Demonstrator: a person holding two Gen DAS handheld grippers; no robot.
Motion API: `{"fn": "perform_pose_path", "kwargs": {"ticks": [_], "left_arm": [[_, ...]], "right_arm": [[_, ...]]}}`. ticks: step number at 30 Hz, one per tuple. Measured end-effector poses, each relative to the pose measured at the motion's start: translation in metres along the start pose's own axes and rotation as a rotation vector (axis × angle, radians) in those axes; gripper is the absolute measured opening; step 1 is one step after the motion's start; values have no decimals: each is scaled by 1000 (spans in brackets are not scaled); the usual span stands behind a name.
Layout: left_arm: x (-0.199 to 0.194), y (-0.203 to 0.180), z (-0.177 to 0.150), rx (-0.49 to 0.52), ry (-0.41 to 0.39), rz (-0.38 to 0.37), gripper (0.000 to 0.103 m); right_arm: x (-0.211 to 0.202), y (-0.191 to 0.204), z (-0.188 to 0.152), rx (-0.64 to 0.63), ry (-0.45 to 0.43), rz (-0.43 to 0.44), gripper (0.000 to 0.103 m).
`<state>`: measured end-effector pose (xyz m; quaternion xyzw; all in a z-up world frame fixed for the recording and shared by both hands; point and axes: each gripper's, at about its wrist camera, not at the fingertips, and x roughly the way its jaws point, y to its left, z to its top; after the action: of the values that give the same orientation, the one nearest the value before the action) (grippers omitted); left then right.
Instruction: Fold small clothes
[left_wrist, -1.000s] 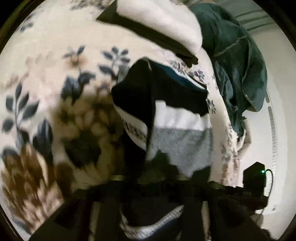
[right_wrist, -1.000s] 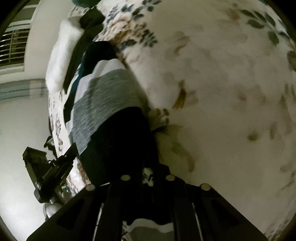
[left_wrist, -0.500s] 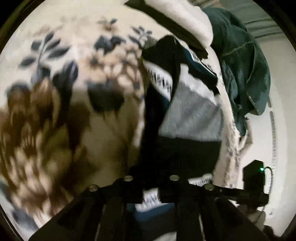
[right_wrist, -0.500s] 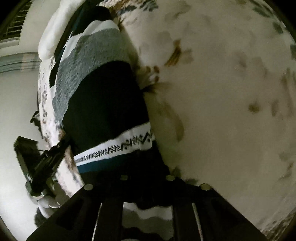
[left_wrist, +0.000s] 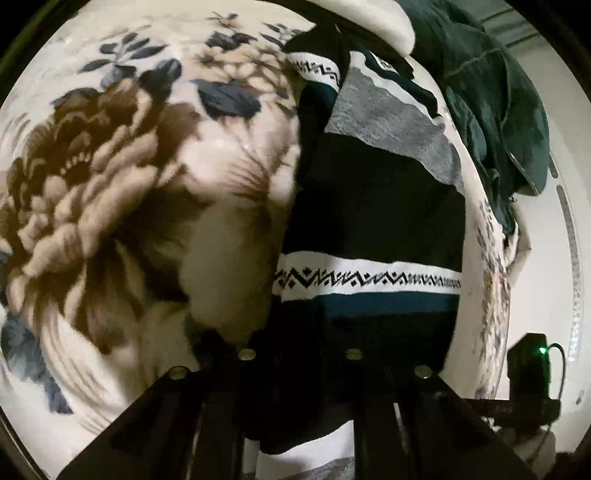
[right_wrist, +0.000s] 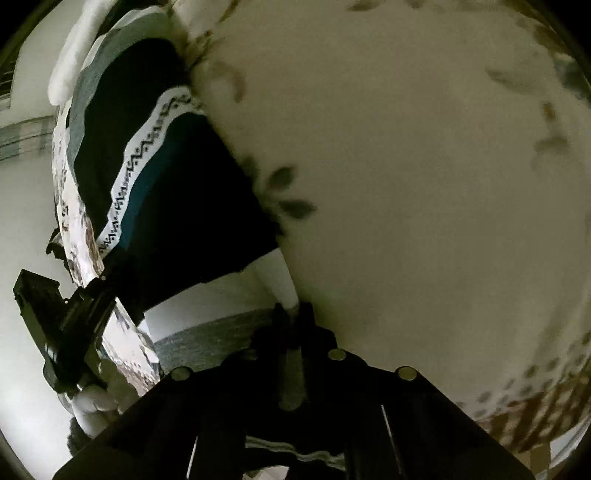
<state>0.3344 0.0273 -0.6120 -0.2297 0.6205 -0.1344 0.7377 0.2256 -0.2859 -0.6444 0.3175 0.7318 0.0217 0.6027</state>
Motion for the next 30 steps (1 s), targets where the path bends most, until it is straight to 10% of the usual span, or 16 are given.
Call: {"fn": "perform_pose_path", "kwargs": {"ticks": [4, 6, 8, 9, 11, 16, 20, 30], "left_arm": [[-10, 12, -3, -61, 89, -77, 40], [-18, 10, -16, -14, 94, -59, 40], [-22, 1, -30, 42, 73, -7, 35], [-22, 1, -37, 58, 68, 18, 13], [-23, 8, -43, 45, 36, 65, 9], [-48, 26, -35, -46, 7, -19, 13], [-96, 9, -55, -21, 22, -83, 68], [-61, 11, -178, -218, 268, -27, 67]], "right_arm": [[-4, 4, -9, -37, 64, 66, 23], [-3, 6, -16, -45, 71, 85, 52], [10, 5, -24, -26, 106, 83, 53], [16, 2, -28, -22, 127, 82, 50], [28, 3, -38, -47, 123, 55, 8], [21, 3, -45, -17, 115, 66, 11], [-1, 6, -69, -14, 186, 98, 52], [0, -41, -136, 137, 176, 97, 52]]}}
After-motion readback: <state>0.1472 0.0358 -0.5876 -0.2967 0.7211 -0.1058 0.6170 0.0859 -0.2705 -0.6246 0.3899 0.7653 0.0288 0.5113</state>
